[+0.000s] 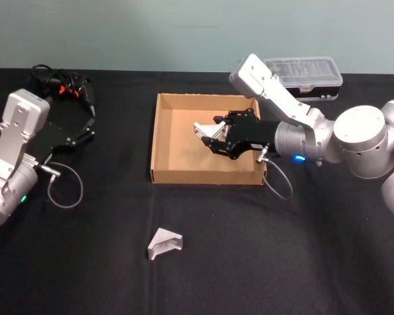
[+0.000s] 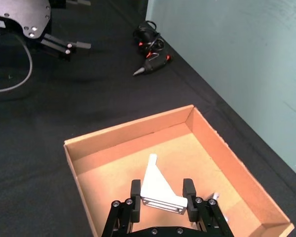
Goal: Use one hand to pick up the angle iron from the table and place it into the box.
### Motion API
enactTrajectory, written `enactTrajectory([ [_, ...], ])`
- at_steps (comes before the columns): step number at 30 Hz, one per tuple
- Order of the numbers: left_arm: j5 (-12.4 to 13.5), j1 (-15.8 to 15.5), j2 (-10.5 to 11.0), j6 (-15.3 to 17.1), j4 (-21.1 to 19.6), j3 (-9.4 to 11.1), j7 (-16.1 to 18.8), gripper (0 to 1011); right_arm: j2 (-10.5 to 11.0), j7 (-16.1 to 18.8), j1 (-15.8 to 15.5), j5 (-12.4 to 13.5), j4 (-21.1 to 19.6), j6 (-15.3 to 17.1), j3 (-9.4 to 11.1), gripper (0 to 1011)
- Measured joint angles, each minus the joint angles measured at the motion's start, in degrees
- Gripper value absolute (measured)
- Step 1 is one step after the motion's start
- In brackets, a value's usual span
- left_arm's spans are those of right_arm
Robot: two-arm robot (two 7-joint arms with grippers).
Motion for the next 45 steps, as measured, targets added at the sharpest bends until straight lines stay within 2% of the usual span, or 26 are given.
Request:
enactTrajectory([
  [15,0.0,0.0,0.0,0.0,0.0,0.0,0.0,1000,1.5,0.5,-1.3,-0.1,-0.5,0.7,0.5,520],
  [35,0.0,0.0,0.0,0.0,0.0,0.0,0.0,1000,1.9,0.5,-2.3,0.7,-0.5,1.1,1.2,520],
  [44,0.0,0.0,0.0,0.0,0.0,0.0,0.0,1000,2.1,0.4,-2.7,0.7,-1.0,1.2,1.2,742],
  [45,0.0,0.0,0.0,0.0,0.0,0.0,0.0,1000,2.2,0.3,-2.8,0.7,-1.1,1.2,1.3,805],
])
